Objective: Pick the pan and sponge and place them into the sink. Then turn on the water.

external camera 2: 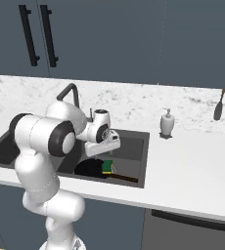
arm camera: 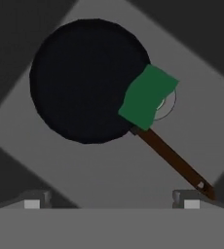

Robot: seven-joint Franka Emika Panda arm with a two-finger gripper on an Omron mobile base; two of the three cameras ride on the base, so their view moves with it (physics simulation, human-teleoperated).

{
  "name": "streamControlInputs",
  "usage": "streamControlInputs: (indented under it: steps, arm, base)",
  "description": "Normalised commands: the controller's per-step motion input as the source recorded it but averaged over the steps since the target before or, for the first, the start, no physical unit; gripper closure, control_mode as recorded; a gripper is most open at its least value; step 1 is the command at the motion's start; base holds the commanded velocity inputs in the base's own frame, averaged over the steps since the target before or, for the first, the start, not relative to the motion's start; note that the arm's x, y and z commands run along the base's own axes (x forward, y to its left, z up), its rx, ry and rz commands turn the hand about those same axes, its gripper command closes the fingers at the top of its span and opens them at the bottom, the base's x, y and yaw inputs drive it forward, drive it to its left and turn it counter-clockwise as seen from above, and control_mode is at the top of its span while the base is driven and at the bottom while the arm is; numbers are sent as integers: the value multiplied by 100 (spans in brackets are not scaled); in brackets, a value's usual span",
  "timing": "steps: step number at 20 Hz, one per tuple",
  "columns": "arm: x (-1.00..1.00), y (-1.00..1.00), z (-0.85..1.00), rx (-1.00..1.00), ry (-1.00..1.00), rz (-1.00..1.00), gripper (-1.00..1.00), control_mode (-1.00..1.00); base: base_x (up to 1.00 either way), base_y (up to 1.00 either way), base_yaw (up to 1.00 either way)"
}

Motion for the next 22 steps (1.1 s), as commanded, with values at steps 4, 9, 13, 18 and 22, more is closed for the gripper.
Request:
streamControlInputs:
  steps: [4,9,13,18,22]
  arm:
    - [-62,0,45,0,-11,0,-100,-100]
    - [-52,0,72,0,-18,0,-100,-100]
    - [-38,0,91,0,-19,0,-100,-100]
    - [-42,5,65,0,-18,0,-100,-100]
    - [-24,13,51,7,-18,3,-100,-100]
  base:
    - [0,0,0]
    - [0,0,0]
    - [0,0,0]
    - [0,0,0]
    - [0,0,0]
